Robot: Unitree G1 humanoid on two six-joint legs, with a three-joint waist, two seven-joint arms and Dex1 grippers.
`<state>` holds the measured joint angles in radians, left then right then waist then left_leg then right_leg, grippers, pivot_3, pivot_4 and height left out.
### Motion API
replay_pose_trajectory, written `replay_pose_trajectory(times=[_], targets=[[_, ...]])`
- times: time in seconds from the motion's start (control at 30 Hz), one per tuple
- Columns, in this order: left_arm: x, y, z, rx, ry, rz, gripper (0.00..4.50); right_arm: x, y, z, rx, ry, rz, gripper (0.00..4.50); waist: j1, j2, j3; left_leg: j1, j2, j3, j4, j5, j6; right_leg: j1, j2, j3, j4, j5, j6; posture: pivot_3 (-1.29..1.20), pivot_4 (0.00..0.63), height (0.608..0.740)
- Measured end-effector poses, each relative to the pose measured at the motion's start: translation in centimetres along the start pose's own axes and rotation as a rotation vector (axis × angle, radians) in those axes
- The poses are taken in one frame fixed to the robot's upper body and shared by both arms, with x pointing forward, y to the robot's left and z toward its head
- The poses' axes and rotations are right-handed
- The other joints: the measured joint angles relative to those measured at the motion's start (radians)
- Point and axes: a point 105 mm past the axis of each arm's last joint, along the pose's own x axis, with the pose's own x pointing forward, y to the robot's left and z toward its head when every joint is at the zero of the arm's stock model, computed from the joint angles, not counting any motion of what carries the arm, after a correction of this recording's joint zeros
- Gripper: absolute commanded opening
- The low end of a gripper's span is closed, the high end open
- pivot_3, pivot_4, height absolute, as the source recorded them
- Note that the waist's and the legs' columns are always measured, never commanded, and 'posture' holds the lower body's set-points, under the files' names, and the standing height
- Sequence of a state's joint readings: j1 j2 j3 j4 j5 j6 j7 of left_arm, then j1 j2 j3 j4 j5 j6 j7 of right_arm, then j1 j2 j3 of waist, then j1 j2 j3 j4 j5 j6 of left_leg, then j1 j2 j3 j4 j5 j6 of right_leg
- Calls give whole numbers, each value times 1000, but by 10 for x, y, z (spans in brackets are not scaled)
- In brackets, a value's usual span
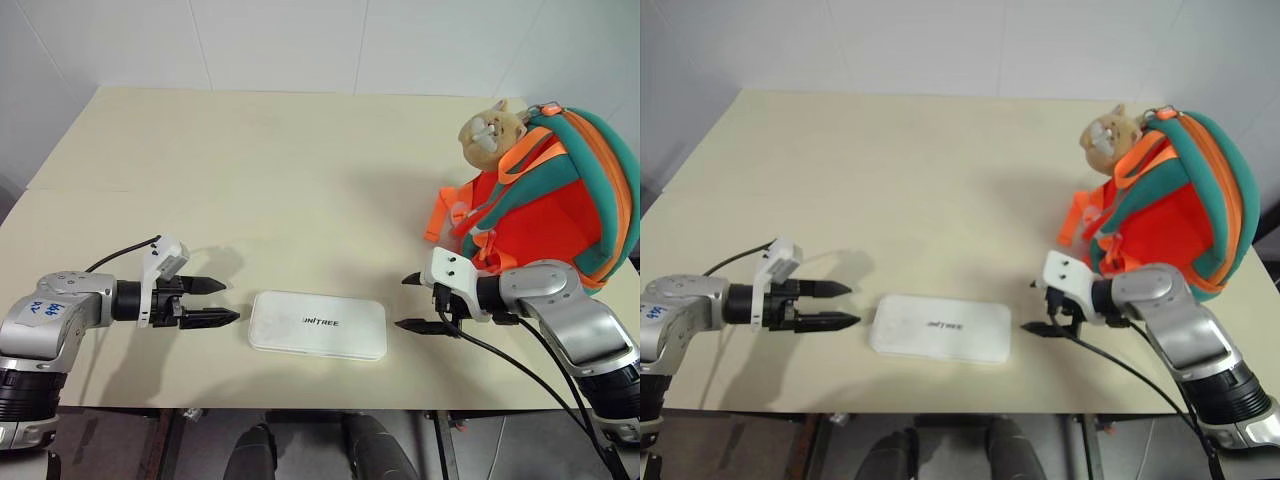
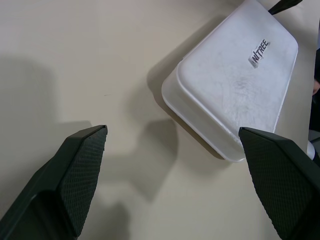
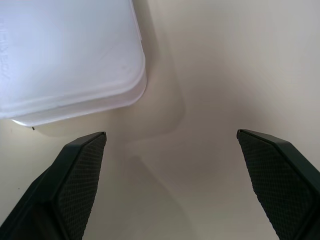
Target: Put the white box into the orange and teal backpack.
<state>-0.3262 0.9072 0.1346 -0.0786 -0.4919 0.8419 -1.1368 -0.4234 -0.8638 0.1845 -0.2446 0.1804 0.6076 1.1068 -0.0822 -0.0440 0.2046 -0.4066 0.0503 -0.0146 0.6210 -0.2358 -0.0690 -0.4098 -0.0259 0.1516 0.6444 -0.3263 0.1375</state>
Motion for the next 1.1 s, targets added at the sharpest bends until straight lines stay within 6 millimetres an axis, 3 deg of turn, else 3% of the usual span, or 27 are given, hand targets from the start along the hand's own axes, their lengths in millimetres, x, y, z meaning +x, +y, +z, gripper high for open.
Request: replay_pose_trajectory(times=[0.33, 0.5, 0.87, 1.1], targets=[[-21, -6, 7, -121, -121, 2, 4500, -16, -4, -5, -7, 26, -87, 4440, -1, 0, 0, 0, 0, 0, 0, 0, 0, 0, 0, 0, 1, 0, 0, 0, 150, 740], [-12, -15, -8, -276, -141, -66, 4500, -12, -2, -3, -12, 13, -119, 4440, 0, 0, 0, 0, 0, 0, 1, 0, 0, 0, 0, 0, 1, 0, 0, 0, 150, 740], [-2, -22, -5, -478, -170, -161, 4500, -2, 7, -5, -10, 33, -104, 4440, 1, 0, 0, 0, 0, 0, 1, 0, 0, 0, 0, 0, 1, 0, 0, 0, 150, 740], [10, -24, -21, -573, -86, -185, 4500, 5, 14, -4, -21, 32, -87, 4440, 0, 0, 0, 0, 0, 0, 1, 0, 0, 0, 0, 0, 1, 0, 0, 0, 150, 740]])
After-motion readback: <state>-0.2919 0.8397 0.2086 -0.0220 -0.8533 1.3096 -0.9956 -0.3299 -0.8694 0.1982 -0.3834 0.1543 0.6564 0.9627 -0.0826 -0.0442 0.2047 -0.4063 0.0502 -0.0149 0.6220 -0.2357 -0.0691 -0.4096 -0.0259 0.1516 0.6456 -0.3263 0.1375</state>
